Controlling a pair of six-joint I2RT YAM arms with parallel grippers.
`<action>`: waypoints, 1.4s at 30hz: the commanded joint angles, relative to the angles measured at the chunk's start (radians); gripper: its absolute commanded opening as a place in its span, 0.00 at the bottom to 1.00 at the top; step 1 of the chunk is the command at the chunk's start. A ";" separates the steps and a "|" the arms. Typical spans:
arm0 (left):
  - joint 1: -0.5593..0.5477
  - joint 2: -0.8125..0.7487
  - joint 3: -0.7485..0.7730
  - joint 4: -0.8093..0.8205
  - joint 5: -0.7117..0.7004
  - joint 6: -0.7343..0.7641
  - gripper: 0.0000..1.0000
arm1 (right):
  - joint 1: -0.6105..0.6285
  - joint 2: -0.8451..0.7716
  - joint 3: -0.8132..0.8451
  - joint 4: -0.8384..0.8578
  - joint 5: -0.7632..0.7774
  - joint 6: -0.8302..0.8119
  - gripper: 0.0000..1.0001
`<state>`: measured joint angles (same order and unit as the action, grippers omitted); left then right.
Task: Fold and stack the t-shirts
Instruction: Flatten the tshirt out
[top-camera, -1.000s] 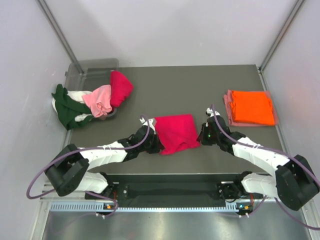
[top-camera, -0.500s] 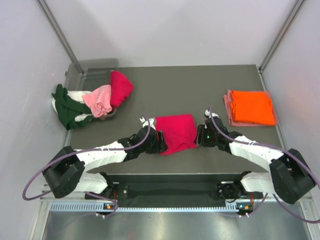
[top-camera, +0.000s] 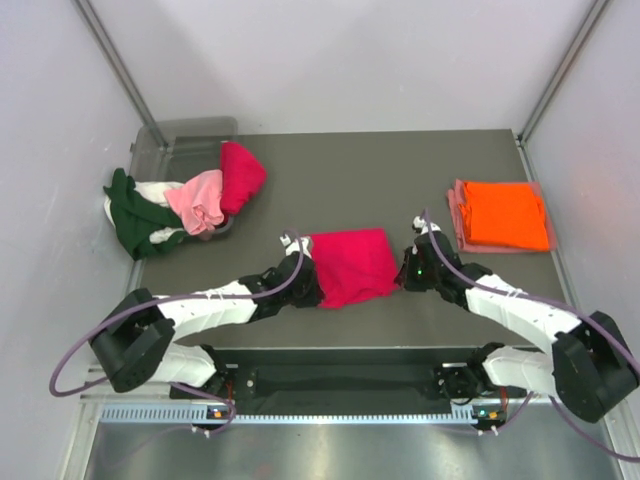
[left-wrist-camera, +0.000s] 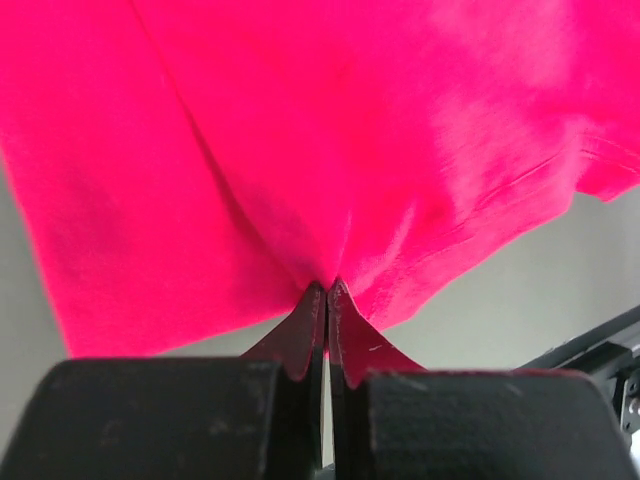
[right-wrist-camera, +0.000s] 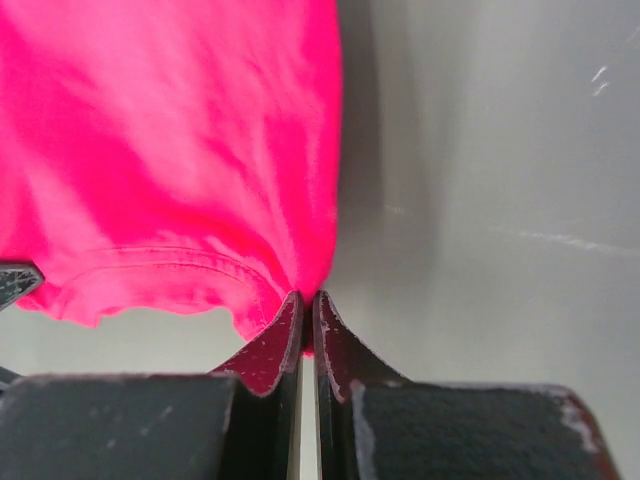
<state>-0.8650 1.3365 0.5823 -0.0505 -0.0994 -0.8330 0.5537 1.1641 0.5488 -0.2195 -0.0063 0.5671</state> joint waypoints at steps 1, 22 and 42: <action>0.000 -0.077 0.091 -0.031 -0.095 0.066 0.00 | -0.006 -0.076 0.100 -0.052 0.069 -0.036 0.00; -0.259 0.094 1.180 -0.379 -0.022 0.273 0.00 | -0.058 -0.369 1.053 -0.560 0.426 -0.259 0.00; 0.137 -0.157 0.922 -0.502 0.057 0.108 0.00 | -0.055 0.345 1.489 -0.576 -0.057 -0.300 0.00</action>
<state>-0.8398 1.2495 1.7016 -0.5556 -0.1673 -0.6514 0.5007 1.3689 2.1357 -0.8425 0.2520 0.2588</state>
